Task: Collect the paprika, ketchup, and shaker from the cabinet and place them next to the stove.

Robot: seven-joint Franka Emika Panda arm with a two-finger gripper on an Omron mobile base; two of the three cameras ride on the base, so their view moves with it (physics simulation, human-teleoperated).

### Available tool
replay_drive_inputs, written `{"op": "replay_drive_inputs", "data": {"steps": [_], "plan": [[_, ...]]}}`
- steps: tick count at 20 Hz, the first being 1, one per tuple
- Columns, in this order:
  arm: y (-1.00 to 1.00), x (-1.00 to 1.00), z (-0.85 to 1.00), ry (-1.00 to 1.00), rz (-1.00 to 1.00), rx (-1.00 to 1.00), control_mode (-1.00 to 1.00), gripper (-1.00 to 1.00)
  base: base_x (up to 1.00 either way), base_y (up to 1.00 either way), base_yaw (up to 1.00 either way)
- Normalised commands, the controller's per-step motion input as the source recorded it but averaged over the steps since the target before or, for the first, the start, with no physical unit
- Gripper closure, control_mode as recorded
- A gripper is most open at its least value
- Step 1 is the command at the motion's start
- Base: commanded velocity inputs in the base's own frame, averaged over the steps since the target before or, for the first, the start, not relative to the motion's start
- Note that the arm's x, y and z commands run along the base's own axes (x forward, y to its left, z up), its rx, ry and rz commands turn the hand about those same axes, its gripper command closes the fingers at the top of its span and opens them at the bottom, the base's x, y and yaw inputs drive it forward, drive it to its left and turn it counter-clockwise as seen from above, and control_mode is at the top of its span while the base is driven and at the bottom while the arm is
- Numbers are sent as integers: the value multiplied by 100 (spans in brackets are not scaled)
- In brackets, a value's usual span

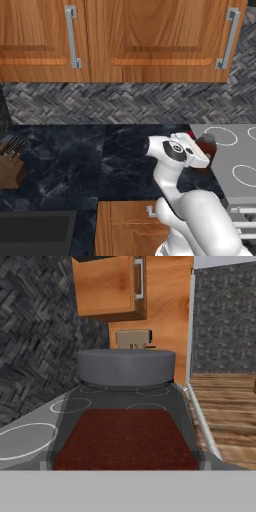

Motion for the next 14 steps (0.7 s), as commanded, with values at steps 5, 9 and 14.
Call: {"op": "replay_drive_inputs", "data": {"steps": [5, 9, 14], "plan": [[-3, 36, -39, 0, 0, -4, -100, 100, 0, 0, 0], [-20, 23, -23, 0, 0, 0, -100, 100, 0, 0, 0], [-27, 17, -14, 0, 0, 0, -100, 100, 0, 0, 0]]}}
